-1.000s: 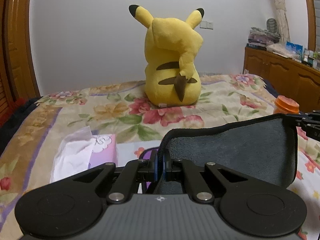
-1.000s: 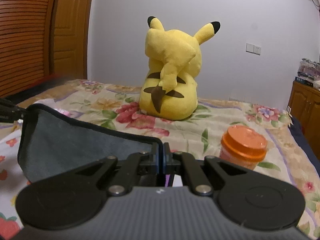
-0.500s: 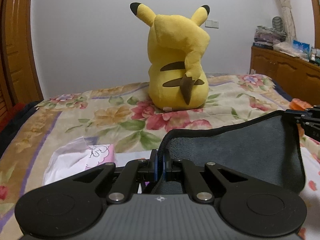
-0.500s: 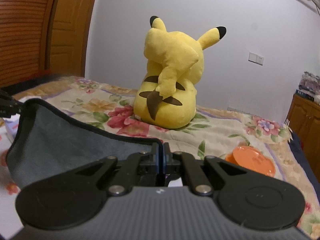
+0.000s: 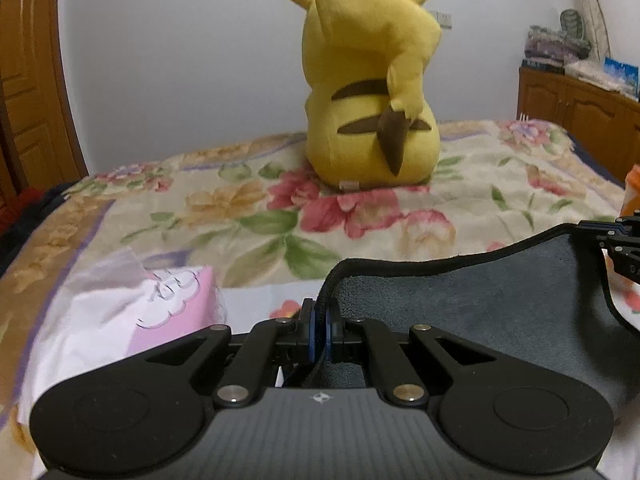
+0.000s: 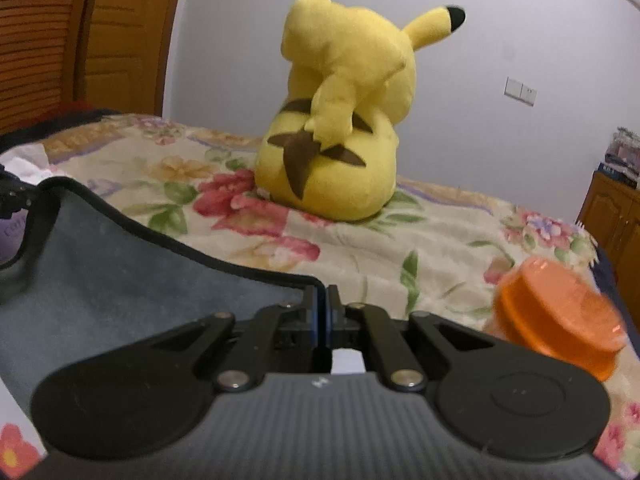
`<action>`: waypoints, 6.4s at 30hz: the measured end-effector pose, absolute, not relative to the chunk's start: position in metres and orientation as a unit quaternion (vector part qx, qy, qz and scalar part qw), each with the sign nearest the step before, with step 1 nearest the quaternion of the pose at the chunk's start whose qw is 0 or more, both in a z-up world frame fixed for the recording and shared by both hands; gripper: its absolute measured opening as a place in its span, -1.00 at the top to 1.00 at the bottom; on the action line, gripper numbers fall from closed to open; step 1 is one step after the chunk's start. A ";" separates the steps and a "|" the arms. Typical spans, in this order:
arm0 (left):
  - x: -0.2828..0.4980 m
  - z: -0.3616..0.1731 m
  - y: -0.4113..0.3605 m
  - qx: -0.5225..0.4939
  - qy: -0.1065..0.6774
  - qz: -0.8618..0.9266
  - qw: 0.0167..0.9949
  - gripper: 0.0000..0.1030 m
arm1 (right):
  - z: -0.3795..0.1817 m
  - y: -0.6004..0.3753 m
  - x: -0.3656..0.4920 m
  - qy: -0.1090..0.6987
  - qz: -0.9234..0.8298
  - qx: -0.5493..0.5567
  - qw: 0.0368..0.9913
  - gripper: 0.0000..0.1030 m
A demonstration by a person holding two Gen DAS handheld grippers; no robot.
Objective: Fold towel
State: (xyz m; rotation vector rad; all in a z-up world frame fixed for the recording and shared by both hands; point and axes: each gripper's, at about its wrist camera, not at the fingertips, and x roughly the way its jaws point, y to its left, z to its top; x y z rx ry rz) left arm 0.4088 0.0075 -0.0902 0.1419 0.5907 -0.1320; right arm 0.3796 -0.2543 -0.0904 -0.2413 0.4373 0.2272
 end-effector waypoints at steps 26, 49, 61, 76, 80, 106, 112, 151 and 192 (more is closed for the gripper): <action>0.392 -0.105 0.004 0.082 0.327 -0.053 0.940 -0.42 | -0.105 -0.258 0.370 0.266 0.112 -0.072 0.955 0.06; 0.288 -0.021 -0.004 0.071 0.296 -0.067 0.950 -0.51 | -0.045 -0.273 0.275 0.267 0.071 -0.015 0.961 -0.94; 0.256 0.007 -0.004 0.071 0.285 -0.070 0.953 -0.51 | -0.021 -0.275 0.248 0.265 0.060 -0.004 0.962 -1.00; 0.197 0.045 -0.010 0.075 0.262 -0.080 0.959 -0.78 | 0.006 -0.270 0.203 0.266 0.070 -0.017 0.961 -1.00; 0.176 0.063 -0.009 0.068 0.255 -0.084 0.961 -0.90 | 0.022 -0.267 0.186 0.257 0.069 -0.024 0.964 -1.00; 0.066 0.105 -0.017 0.059 0.233 -0.075 0.968 -1.00 | 0.054 -0.263 0.091 0.233 0.065 0.002 0.970 -1.00; 0.053 0.095 -0.016 0.063 0.239 -0.072 0.966 -1.00 | 0.046 -0.261 0.074 0.221 0.063 0.006 0.973 -1.00; 0.019 -0.020 0.001 0.045 0.307 -0.050 0.949 -1.00 | -0.021 -0.250 0.030 0.249 0.046 -0.012 0.967 -1.00; -0.001 -0.004 0.004 0.046 0.203 -0.043 0.977 -1.00 | -0.019 -0.265 0.018 0.176 0.020 0.020 0.984 -1.00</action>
